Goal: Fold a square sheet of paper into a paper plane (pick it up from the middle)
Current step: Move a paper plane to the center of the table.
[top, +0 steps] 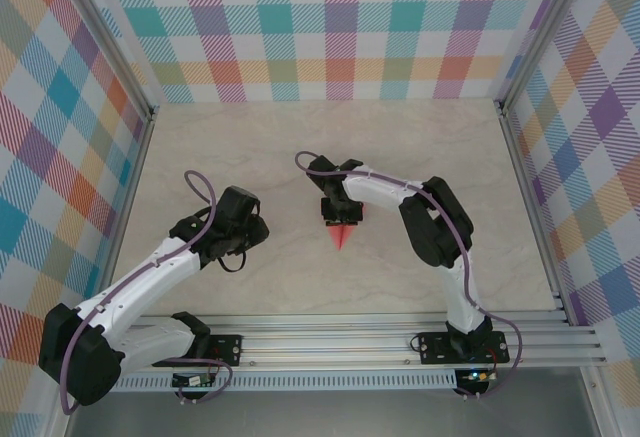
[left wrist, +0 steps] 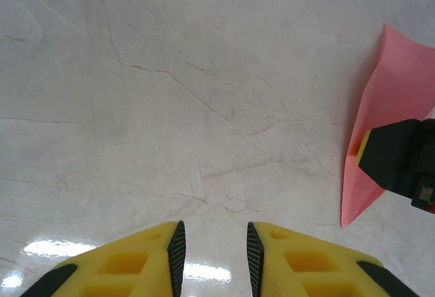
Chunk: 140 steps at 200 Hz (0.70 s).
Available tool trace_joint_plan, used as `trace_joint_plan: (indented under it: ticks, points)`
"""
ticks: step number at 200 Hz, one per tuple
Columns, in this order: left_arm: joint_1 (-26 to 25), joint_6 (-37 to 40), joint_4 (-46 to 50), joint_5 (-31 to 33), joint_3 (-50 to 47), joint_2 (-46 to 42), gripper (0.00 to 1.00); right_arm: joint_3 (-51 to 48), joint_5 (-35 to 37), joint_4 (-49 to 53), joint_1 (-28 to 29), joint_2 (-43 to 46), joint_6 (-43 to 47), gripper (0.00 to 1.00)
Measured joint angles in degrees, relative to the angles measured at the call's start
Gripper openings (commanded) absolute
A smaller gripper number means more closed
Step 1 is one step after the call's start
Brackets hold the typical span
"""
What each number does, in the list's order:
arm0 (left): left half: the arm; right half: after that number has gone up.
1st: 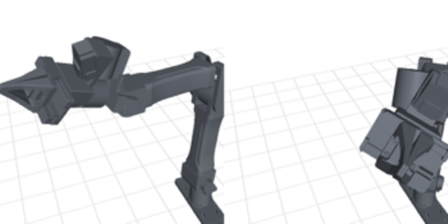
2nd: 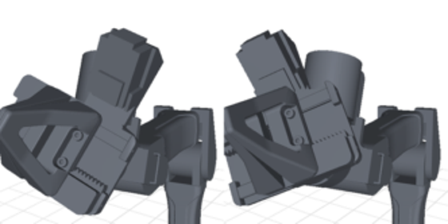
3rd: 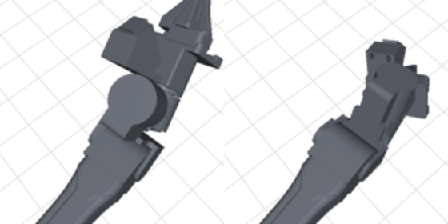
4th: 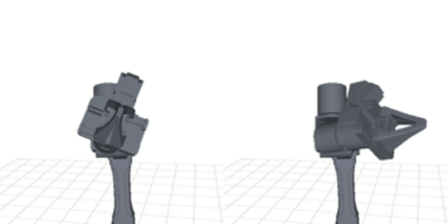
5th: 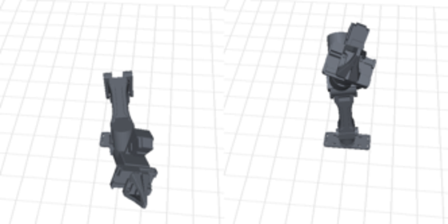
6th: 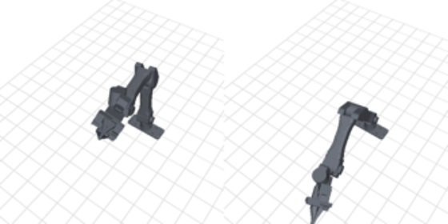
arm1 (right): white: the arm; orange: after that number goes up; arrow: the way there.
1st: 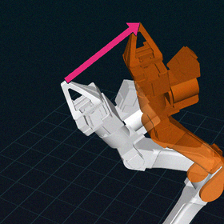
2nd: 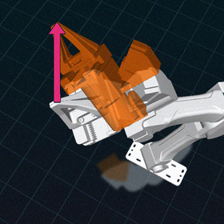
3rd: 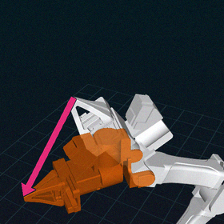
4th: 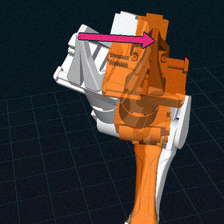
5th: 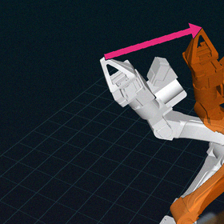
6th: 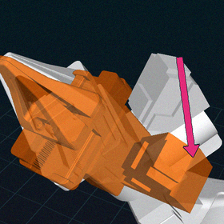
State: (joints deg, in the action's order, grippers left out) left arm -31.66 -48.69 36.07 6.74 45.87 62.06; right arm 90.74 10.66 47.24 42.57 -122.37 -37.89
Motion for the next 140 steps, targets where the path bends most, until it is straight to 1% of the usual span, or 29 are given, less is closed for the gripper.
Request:
trace_joint_plan:
  ticks: [6, 25, 51, 66, 87, 119, 140]
  points:
    - [0.0, 0.0, 0.0, 0.0, 0.0, 0.0, 0.32, -0.2, 0.0, -0.3, 0.0, 0.1, -0.1, 0.43]
    - [0.0, 0.0, 0.0, 0.0, 0.0, 0.0, 0.33, -1.3, -0.2, -1.7, -0.1, 0.8, 0.1, 0.43]
    - [0.0, 0.1, 0.0, 0.5, 0.0, 0.0, 0.34, -2.2, -0.2, -2.9, -0.1, 1.6, 1.2, 0.5]
    - [0.1, 0.1, 0.0, 1.1, 0.0, 0.0, 0.34, -3.0, -0.1, -3.7, -0.1, 2.3, 2.2, 0.55]
    - [0.1, 0.5, 0.0, 2.2, 0.0, -0.3, 0.34, -4.0, 0.3, -4.1, -0.1, 3.9, 3.7, 0.58]
    - [0.1, 1.8, 0.0, 4.7, 0.0, -1.2, 0.37, -5.1, 1.4, -4.5, -0.2, 10.8, 5.2, 0.64]
    - [0.2, 3.2, 0.0, 7.5, 0.0, -1.6, 0.46, -7.8, 4.5, -5.6, -0.2, 18.7, 5.9, 0.71]
